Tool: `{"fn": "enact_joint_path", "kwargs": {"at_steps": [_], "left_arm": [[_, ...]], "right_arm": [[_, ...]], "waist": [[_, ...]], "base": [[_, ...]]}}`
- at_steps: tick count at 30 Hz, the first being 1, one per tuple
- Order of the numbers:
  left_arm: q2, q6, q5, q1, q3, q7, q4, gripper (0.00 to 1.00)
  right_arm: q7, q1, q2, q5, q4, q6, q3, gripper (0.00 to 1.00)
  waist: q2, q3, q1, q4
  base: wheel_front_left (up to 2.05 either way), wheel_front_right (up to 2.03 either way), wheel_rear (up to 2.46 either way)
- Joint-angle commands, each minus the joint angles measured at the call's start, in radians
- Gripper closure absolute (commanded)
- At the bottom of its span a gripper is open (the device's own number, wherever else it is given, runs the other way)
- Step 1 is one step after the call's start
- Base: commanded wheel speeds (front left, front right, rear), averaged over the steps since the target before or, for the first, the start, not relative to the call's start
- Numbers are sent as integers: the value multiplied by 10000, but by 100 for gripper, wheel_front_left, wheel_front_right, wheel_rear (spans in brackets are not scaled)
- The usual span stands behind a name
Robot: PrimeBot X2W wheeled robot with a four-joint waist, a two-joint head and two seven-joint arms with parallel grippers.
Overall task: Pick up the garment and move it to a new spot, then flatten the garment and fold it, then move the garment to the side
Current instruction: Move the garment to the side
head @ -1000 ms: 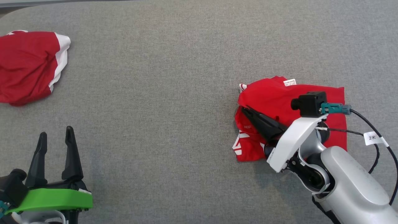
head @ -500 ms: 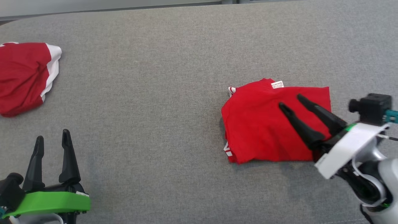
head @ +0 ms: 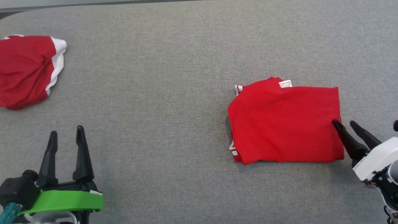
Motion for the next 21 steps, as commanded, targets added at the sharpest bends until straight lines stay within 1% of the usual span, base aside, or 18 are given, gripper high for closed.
{"fn": "enact_joint_path", "kwargs": {"at_steps": [1,6,10,13,14,15,18,21], "left_arm": [[-32,-18,11,-41,-16,-83,0,0],[-173,-17,130,106,-40,-69,31,0],[-303,-50,252,56,-130,-71,89,0],[-394,-122,320,-102,-265,-72,133,0],[-417,-149,321,-149,-296,-72,154,0],[-437,-157,329,-182,-309,-72,167,0],[-445,-168,367,-164,-293,-73,179,0],[-477,-168,383,-115,-251,-73,167,0]], "right_arm": [[-86,-56,-21,22,121,4,-91,0],[35,-182,-127,254,958,4,-134,0],[283,-606,220,690,1701,5,-73,0],[301,-968,336,694,2198,5,5,0],[298,-1109,416,784,2272,5,36,37],[289,-1260,472,942,2254,5,61,100],[572,-1664,480,1543,1742,7,301,100],[949,-2025,158,1799,1186,5,533,100]], "waist": [[-1,-105,-1,149],[-1,-156,-1,357],[-1,-174,-1,450],[-1,-213,-1,581],[-1,-229,-1,631],[-1,-244,-1,669],[-1,-264,-1,723],[-1,-219,-1,723]], "base": [[0,0,0],[0,0,0],[0,0,0],[0,0,0],[0,0,0],[0,0,0],[0,0,0],[0,0,0]]}}
